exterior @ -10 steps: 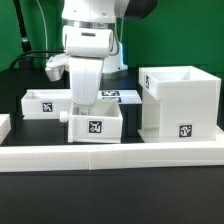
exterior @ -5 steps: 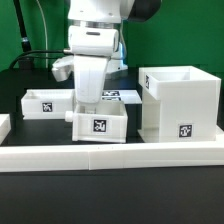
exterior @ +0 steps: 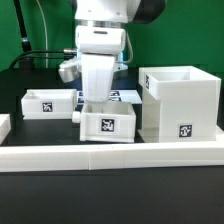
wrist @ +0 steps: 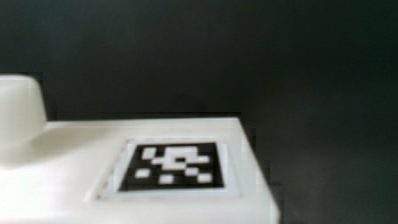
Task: Assemble drawer
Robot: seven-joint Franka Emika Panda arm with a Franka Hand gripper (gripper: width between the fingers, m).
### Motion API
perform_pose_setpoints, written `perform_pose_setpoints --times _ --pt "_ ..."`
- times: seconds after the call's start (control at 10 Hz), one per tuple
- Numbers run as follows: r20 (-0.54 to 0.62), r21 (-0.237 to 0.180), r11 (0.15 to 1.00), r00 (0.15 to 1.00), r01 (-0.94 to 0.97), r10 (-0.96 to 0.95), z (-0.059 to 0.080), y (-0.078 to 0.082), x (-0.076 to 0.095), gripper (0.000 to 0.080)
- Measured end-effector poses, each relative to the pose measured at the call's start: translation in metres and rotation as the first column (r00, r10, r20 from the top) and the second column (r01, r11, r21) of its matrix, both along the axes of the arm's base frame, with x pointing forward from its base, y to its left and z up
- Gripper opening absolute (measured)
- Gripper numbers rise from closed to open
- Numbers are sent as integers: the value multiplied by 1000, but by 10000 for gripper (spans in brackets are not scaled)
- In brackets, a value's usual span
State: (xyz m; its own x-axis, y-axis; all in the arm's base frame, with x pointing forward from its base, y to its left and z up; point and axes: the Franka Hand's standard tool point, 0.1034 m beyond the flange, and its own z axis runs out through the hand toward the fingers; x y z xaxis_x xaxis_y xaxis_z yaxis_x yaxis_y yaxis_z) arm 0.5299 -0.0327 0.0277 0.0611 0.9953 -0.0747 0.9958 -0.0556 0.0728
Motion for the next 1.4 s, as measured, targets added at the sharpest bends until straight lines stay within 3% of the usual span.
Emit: perform_pose_setpoints --times 1.2,1.4 --pt "-23 -8 1000 999 -28 28 -9 8 9 42" --pt "-37 -13 998 997 -61 61 -10 18 7 42"
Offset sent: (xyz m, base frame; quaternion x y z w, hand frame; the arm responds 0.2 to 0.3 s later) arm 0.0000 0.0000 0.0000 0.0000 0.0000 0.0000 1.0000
